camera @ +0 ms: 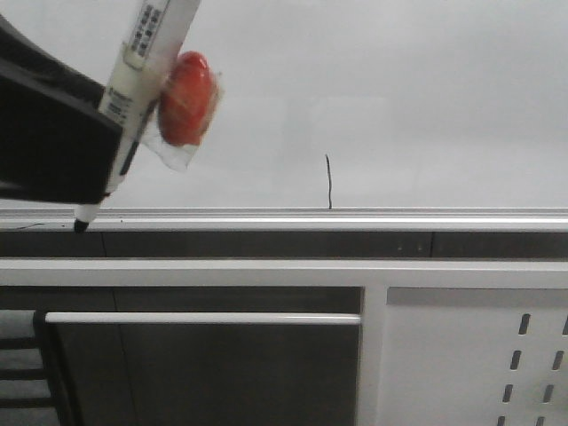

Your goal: Write number 1 on whiteboard

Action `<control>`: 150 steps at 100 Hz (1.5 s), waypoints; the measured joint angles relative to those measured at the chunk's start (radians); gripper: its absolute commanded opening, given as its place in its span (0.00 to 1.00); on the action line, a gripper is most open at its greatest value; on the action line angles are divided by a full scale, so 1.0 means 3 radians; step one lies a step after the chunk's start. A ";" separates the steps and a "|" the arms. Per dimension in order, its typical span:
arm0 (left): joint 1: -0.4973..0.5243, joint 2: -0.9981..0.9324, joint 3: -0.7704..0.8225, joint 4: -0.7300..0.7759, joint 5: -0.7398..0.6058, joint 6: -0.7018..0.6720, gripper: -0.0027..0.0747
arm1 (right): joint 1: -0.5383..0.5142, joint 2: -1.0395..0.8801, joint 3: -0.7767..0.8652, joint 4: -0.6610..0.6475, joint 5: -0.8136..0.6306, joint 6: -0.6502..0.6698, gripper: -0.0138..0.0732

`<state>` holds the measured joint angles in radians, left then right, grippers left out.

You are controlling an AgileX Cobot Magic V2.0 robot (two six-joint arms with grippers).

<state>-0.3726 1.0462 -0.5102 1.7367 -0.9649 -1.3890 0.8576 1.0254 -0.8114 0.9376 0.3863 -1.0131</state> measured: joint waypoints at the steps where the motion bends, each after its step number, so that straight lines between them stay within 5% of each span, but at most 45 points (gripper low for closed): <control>1: 0.0002 0.0000 0.0000 0.0000 0.0015 0.0000 0.52 | 0.0000 0.0000 0.0000 0.0000 0.0000 0.0000 0.09; 31: -0.0048 0.0000 0.0000 0.0000 0.0084 0.0007 0.49 | 0.0000 0.0000 0.0000 0.0000 0.0054 0.0000 0.09; 51: -0.0048 0.0000 0.0000 0.0000 0.0106 0.0007 0.01 | 0.0000 0.0000 0.0000 -0.0007 0.0075 -0.0003 0.09; 134: -0.0068 0.0000 0.0000 0.0097 0.0050 0.0107 0.01 | 0.0000 0.0008 0.0000 0.0021 0.0132 0.0009 0.10; 150: -0.0068 0.0000 0.0000 0.0089 0.0082 0.0100 0.01 | 0.0000 0.0008 -0.0014 0.0021 0.0132 0.0009 0.37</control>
<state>-0.3930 1.0462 -0.5102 1.7633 -0.9402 -1.3590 0.8576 1.0277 -0.8157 0.9439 0.4258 -1.0105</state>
